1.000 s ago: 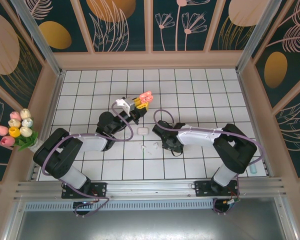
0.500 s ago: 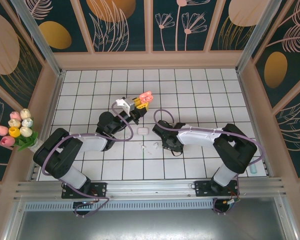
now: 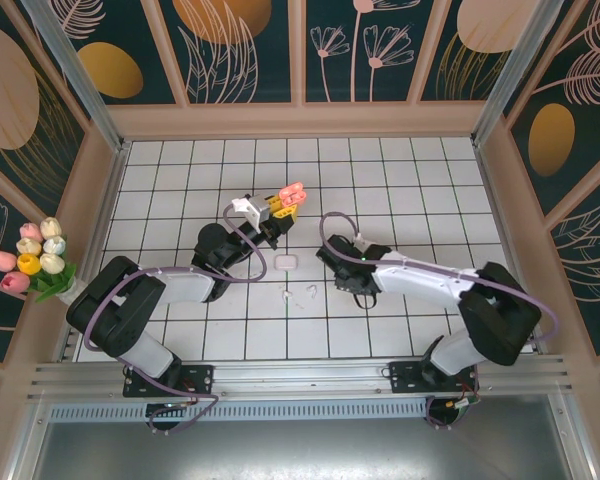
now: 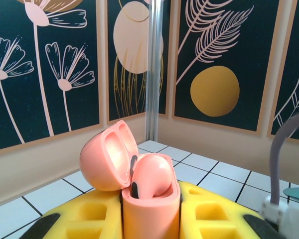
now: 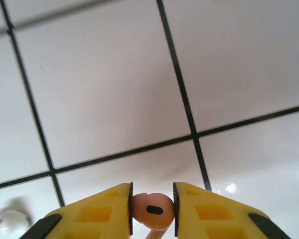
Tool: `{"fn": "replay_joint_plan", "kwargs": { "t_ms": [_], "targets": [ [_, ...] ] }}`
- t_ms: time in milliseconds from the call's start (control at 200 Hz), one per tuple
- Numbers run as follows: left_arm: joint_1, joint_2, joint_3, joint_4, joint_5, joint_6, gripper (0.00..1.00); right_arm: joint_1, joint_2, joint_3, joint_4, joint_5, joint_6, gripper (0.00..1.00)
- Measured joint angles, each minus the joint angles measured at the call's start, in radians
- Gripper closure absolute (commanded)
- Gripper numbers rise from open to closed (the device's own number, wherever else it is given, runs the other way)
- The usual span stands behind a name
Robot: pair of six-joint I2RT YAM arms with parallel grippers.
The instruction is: Insert the wireless bluetooth earbuds into the charging case
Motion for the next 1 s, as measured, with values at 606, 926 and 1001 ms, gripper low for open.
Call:
{"fn": "replay_joint_plan", "kwargs": {
  "t_ms": [606, 926, 1001],
  "targets": [
    [0.000, 0.034, 0.012, -0.027, 0.084, 0.000, 1.00, -0.182, -0.222, 0.256, 0.200, 0.019, -0.375, 0.73],
    [0.000, 0.079, 0.080, -0.073, 0.193, -0.004, 1.00, -0.184, -0.145, 0.364, 0.331, -0.094, -0.558, 0.73],
    [0.000, 0.084, 0.093, -0.080, 0.211, -0.004, 1.00, -0.183, -0.132, 0.364, 0.346, -0.126, -0.592, 0.73]
  ]
}}
